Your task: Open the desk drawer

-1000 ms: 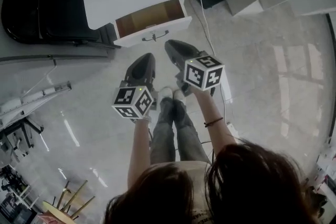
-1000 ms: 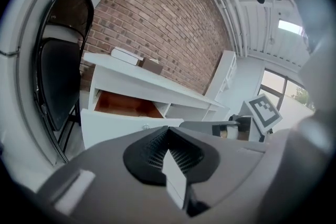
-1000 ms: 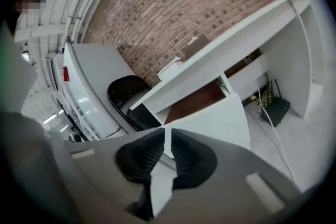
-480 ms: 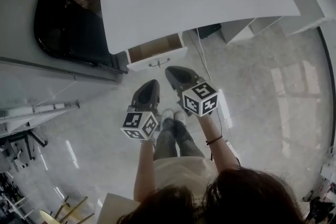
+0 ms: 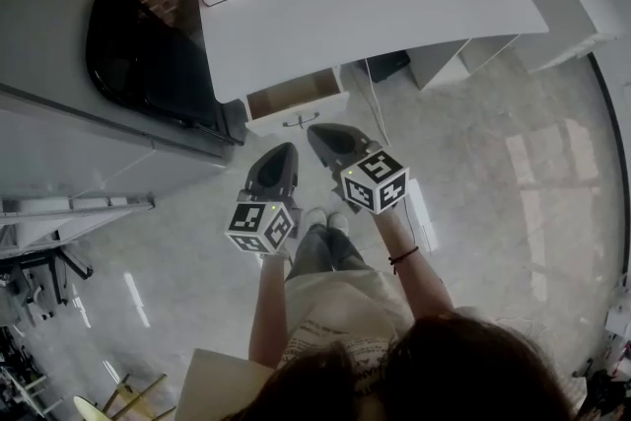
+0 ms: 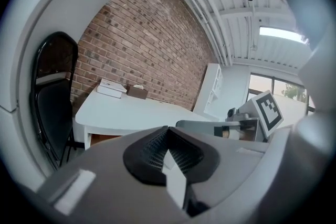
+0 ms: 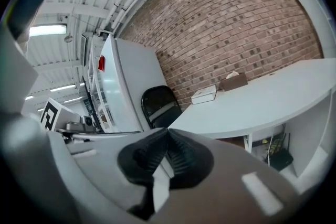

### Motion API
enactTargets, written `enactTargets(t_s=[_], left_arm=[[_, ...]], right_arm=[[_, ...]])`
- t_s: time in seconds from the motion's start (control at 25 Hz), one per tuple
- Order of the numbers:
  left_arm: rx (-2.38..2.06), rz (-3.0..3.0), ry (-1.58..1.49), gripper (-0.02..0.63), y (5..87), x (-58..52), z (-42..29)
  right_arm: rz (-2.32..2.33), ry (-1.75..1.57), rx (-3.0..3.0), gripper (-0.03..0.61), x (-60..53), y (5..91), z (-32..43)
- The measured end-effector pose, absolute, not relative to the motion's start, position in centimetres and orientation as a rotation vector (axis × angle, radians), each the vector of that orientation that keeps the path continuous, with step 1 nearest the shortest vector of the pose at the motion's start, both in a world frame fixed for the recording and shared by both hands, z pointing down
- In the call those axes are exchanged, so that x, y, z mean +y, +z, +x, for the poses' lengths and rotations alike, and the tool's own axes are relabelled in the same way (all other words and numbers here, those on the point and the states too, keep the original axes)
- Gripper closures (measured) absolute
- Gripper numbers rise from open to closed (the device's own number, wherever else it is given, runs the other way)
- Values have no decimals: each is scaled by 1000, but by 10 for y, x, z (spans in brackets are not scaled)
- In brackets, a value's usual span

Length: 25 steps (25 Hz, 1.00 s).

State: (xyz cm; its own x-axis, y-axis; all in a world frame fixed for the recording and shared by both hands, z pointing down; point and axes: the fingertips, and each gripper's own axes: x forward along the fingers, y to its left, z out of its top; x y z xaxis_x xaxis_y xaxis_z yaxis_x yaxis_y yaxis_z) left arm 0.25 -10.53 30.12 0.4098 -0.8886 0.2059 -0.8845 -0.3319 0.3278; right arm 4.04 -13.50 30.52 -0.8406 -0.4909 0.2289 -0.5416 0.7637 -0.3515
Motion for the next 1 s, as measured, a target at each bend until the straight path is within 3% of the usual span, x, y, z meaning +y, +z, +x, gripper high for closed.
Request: enactTargets(t_s=[1.0], left_arm=[[-1494, 2393, -3, 614, 265, -95, 12]], right_arm=[[775, 472, -2928, 577, -111, 262, 40]])
